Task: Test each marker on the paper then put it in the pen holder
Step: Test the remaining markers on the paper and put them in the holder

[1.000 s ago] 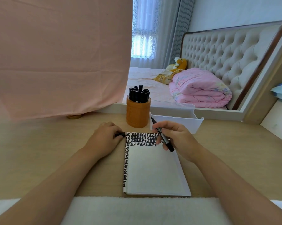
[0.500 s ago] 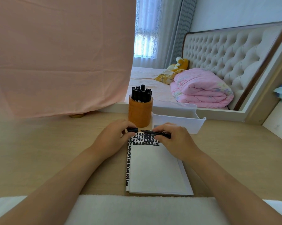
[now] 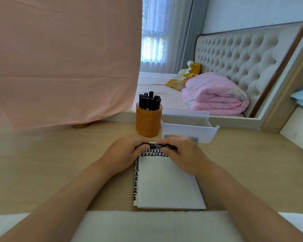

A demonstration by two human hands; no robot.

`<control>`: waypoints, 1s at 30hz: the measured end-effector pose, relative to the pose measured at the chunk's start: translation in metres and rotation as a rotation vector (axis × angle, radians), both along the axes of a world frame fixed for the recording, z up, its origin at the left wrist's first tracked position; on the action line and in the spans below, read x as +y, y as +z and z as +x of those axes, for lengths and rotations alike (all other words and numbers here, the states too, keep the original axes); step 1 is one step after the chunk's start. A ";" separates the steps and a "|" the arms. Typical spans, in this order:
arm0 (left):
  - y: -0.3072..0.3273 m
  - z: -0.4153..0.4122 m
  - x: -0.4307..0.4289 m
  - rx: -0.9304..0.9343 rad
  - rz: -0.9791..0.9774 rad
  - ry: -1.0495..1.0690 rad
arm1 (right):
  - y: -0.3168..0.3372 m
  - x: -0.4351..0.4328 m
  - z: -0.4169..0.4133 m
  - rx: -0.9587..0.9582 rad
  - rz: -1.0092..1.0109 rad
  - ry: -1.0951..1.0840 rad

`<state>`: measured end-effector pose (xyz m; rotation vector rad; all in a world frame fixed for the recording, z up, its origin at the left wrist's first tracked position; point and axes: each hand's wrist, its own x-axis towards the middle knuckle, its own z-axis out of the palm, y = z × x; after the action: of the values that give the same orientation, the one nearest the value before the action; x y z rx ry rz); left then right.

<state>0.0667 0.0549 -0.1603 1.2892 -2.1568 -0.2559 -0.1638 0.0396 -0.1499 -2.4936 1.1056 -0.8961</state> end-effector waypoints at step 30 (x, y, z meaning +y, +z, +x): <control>0.036 -0.018 -0.007 0.221 -0.164 0.018 | 0.023 -0.010 0.000 -0.085 0.131 -0.120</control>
<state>0.0487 0.0481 -0.1239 1.1318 -1.9359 -0.1991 -0.1638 0.0299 -0.1273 -2.2840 1.2540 -0.9208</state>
